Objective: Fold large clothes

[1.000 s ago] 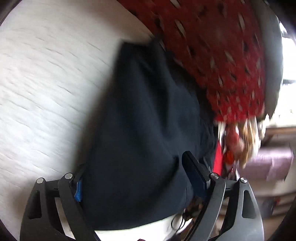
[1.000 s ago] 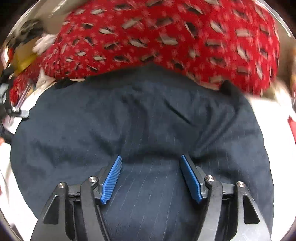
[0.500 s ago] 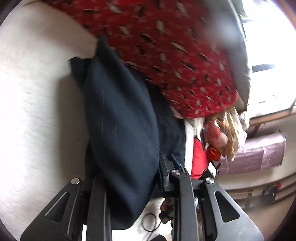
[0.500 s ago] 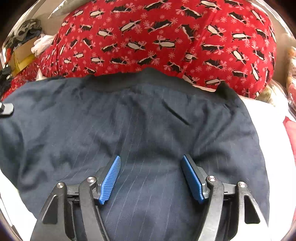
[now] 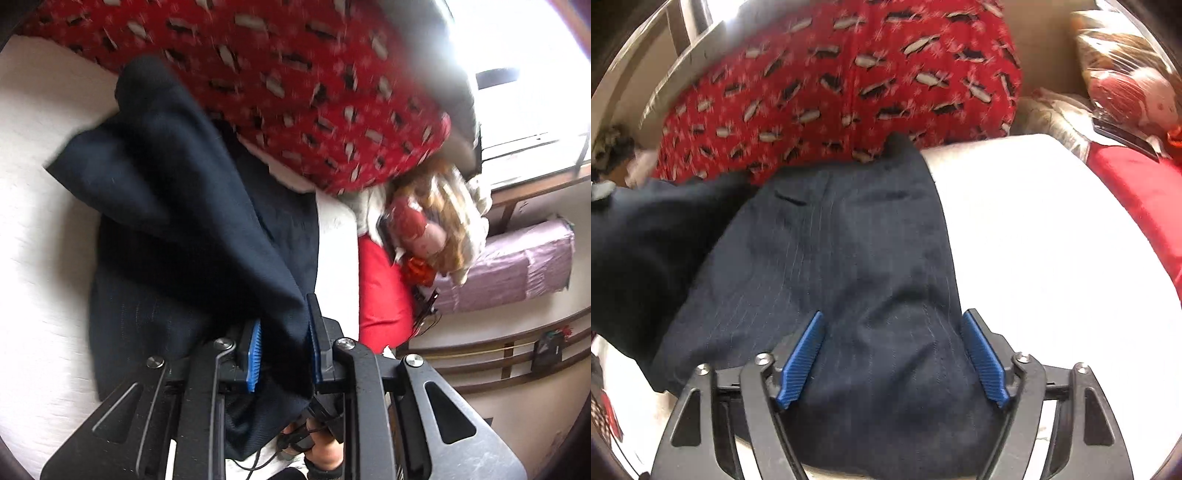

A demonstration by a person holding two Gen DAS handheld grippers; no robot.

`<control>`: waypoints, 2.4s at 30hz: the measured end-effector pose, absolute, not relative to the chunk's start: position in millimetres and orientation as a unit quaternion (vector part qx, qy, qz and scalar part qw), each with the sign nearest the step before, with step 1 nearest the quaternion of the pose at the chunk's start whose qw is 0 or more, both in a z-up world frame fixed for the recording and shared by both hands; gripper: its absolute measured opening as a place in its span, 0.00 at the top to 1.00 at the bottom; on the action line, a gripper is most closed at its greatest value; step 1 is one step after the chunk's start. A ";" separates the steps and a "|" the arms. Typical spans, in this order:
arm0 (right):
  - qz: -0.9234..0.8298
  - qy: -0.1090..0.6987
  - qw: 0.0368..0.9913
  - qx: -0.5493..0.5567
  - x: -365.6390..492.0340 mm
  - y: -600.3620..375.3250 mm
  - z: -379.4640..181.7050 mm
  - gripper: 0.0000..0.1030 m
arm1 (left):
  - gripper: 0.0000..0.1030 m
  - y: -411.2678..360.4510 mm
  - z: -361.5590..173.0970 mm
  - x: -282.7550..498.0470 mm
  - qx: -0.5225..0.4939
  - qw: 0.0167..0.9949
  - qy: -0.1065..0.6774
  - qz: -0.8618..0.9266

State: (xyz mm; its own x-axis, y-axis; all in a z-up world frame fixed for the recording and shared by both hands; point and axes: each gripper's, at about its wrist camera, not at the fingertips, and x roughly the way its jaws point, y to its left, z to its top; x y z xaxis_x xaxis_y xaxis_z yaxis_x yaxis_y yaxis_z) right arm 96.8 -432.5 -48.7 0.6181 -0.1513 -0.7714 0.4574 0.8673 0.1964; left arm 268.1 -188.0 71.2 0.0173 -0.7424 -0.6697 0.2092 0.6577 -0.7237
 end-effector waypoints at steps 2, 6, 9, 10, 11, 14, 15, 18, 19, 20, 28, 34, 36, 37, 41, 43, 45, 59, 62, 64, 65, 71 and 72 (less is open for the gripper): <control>-0.170 0.391 0.882 0.201 92.9 -434.3 -52.5 0.20 | 0.83 -206.1 59.7 265.2 -0.209 0.672 0.621 -0.345; -0.163 0.380 0.886 0.209 87.7 -437.4 -54.3 0.19 | 0.83 -236.2 36.5 259.6 -0.197 0.653 0.645 -0.344; -0.157 0.373 0.889 0.216 85.9 -439.8 -55.7 0.18 | 0.83 -251.8 23.5 253.7 -0.171 0.647 0.662 -0.338; -0.155 0.371 0.889 0.218 85.4 -440.9 -55.3 0.18 | 0.83 -254.6 22.0 252.3 -0.164 0.648 0.664 -0.336; -0.153 0.369 0.890 0.220 85.2 -441.4 -55.2 0.18 | 0.83 -255.4 21.6 251.5 -0.161 0.649 0.664 -0.336; -0.149 0.363 0.891 0.226 83.5 -442.0 -55.2 0.18 | 0.83 -250.0 27.2 251.1 -0.166 0.650 0.660 -0.338; -0.149 0.362 0.892 0.227 83.4 -442.0 -55.1 0.18 | 0.83 -246.4 31.6 250.3 -0.163 0.654 0.656 -0.339; -0.148 0.361 0.892 0.228 83.2 -442.3 -54.8 0.18 | 0.80 -235.6 50.4 246.4 -0.163 0.661 0.642 -0.353; -0.147 0.361 0.892 0.228 83.2 -442.3 -54.7 0.18 | 0.79 -229.6 56.5 245.3 -0.167 0.664 0.636 -0.356; -0.147 0.360 0.892 0.229 83.1 -442.9 -54.5 0.18 | 0.76 -222.4 62.9 245.0 -0.172 0.667 0.629 -0.361; -0.148 0.377 0.877 0.259 83.8 -454.8 -42.2 0.24 | 0.64 -132.0 67.1 272.9 -0.218 0.743 0.572 -0.271; -0.083 0.312 0.891 0.319 100.1 -464.1 13.2 0.24 | 0.64 -134.7 -2.6 273.5 -0.202 0.713 0.626 -0.243; -0.050 0.326 0.898 0.291 122.4 -449.8 24.8 0.24 | 0.64 -140.1 -6.2 268.6 -0.190 0.723 0.615 -0.249; -0.039 0.336 0.901 0.272 133.2 -441.3 27.8 0.24 | 0.63 -142.2 -5.0 267.5 -0.182 0.728 0.611 -0.253; 0.014 0.368 0.907 0.202 173.3 -406.6 25.7 0.26 | 0.59 -146.5 -4.4 265.0 -0.173 0.731 0.604 -0.267; 0.011 0.404 0.901 0.154 194.1 -391.4 13.4 0.32 | 0.59 -145.1 -5.7 264.7 -0.175 0.731 0.601 -0.272; -0.012 0.451 0.881 0.144 208.6 -388.8 -8.2 0.69 | 0.59 -141.5 -2.1 263.2 -0.176 0.729 0.601 -0.276; -0.046 0.363 0.821 0.438 128.6 -483.3 -35.8 0.85 | 0.54 -188.0 14.5 214.0 0.002 0.771 0.552 -0.319; -0.048 0.347 0.841 0.413 137.1 -477.6 -12.6 0.35 | 0.54 -171.7 12.3 227.4 -0.052 0.755 0.567 -0.326; -0.058 0.348 0.857 0.376 145.9 -470.7 -2.2 0.21 | 0.54 -167.9 9.1 232.9 -0.067 0.747 0.575 -0.327; -0.061 0.356 0.864 0.350 156.6 -466.7 0.3 0.21 | 0.54 -169.3 9.8 233.9 -0.069 0.746 0.575 -0.329; -0.029 0.415 0.851 0.321 212.2 -466.8 -23.1 0.59 | 0.52 -160.3 11.3 262.1 -0.093 0.776 0.558 -0.280; -0.012 0.410 0.846 0.340 215.3 -469.6 -23.2 0.97 | 0.52 -160.4 7.4 266.1 -0.104 0.763 0.572 -0.281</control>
